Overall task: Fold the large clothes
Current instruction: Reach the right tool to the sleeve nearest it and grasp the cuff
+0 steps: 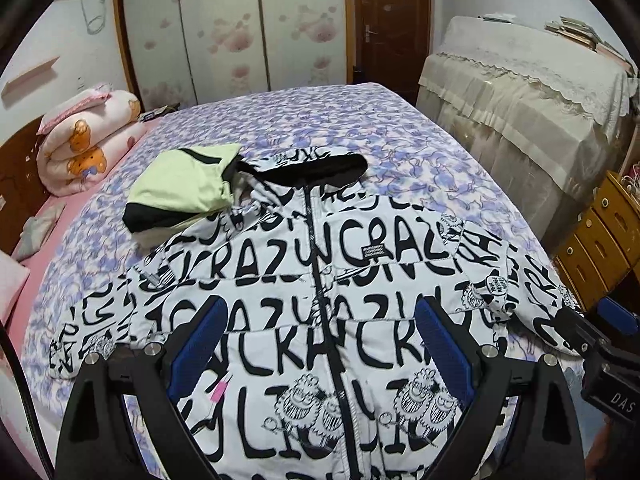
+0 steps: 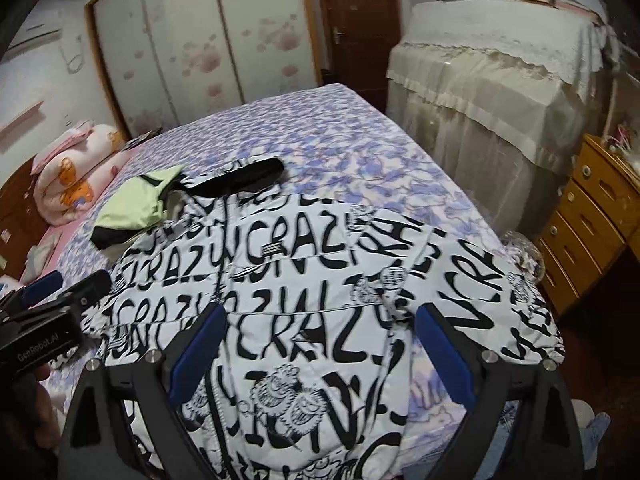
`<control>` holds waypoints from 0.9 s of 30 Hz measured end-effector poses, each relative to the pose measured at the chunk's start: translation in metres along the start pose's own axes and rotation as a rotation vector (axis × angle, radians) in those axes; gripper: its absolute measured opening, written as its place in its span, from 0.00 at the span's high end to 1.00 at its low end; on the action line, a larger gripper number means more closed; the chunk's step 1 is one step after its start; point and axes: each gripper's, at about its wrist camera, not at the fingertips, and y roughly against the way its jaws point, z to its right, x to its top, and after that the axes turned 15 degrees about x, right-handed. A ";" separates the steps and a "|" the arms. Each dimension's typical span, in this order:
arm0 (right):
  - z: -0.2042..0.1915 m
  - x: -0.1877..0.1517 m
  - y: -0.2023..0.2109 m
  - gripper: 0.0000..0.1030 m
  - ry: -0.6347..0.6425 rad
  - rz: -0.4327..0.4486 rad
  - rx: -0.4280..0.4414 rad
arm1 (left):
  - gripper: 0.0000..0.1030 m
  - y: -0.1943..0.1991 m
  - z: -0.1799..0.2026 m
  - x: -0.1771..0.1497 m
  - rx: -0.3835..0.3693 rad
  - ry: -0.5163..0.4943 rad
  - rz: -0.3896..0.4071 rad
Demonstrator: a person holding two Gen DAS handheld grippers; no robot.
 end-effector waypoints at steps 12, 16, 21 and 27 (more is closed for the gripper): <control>0.068 -0.002 -0.011 0.07 -0.128 0.012 -0.092 | 0.09 -0.021 0.063 0.017 0.014 -0.110 0.066; 0.101 -0.006 -0.019 0.07 -0.201 0.006 -0.128 | 0.09 -0.039 0.087 0.021 -0.009 -0.130 0.046; 0.167 -0.023 -0.034 0.07 -0.392 -0.009 -0.147 | 0.09 -0.070 0.118 0.021 -0.051 -0.135 0.007; 0.241 -0.061 -0.043 0.07 -0.660 -0.009 -0.119 | 0.09 -0.098 0.155 0.016 -0.063 -0.167 -0.002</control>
